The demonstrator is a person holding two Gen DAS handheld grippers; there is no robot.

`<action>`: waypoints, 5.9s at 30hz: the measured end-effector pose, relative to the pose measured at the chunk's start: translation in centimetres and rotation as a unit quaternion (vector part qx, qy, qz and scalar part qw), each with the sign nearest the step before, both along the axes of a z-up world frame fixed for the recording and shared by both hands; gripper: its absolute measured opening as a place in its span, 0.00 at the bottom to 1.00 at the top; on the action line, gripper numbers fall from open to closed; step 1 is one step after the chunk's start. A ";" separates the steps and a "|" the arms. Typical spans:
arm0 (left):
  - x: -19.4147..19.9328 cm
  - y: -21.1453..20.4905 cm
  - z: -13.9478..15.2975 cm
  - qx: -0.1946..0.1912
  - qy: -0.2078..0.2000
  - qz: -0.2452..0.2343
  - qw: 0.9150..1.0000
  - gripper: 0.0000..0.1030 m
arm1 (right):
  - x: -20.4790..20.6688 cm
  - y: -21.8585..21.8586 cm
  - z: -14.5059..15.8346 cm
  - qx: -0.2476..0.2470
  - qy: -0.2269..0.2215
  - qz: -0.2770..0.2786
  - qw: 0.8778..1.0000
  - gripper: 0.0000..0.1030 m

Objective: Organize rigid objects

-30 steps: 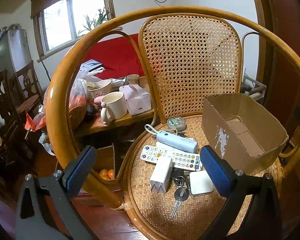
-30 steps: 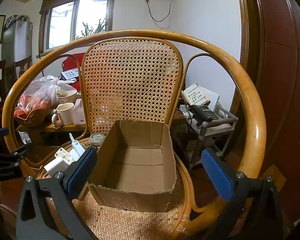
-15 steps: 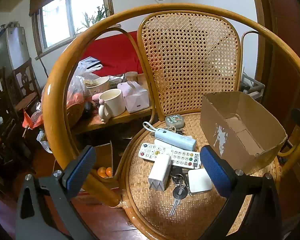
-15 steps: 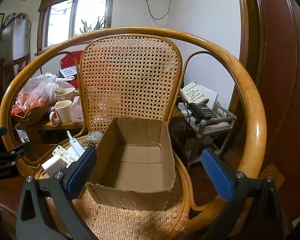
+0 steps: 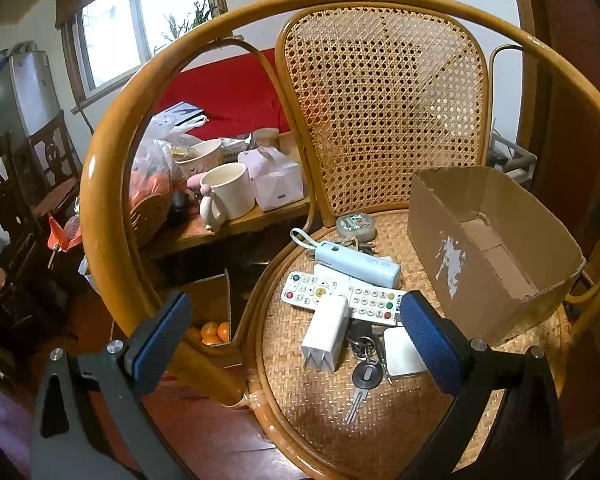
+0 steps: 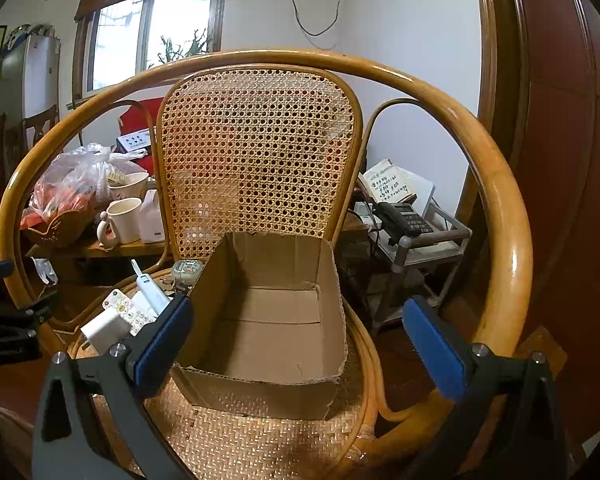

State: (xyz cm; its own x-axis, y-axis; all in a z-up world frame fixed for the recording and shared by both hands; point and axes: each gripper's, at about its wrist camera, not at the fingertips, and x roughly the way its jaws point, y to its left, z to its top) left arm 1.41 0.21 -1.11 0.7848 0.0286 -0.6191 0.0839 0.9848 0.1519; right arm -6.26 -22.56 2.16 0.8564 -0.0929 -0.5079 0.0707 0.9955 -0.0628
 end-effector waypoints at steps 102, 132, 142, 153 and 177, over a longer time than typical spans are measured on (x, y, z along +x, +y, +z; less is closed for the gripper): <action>6.7 -10.9 1.5 -0.101 0.030 -0.140 0.985 0.26 | 9.9 -4.6 -10.1 0.043 0.214 -0.097 0.971 0.09; 6.7 -14.2 -1.4 -0.073 0.074 -0.174 0.979 0.27 | 9.4 -4.4 -9.5 0.051 0.207 -0.090 0.973 0.08; 7.2 -12.0 -1.2 -0.059 0.069 -0.142 0.986 0.58 | 9.6 -4.5 -9.9 0.050 0.213 -0.090 0.971 0.08; 8.6 -6.3 -1.6 -0.037 0.065 -0.074 0.994 0.82 | 9.6 -4.4 -9.9 0.048 0.215 -0.090 0.971 0.08; 12.1 2.2 -8.9 -0.029 0.188 -0.002 0.982 0.82 | 9.8 -4.6 -10.1 0.048 0.220 -0.089 0.970 0.08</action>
State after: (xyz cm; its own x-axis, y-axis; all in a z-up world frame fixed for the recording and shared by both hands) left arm 13.49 2.42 -10.03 0.5009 -0.0185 -0.8653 0.1273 0.9905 0.0525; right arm 3.50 -27.20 -7.98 0.5299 -0.1536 -0.8340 0.2291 0.9728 -0.0336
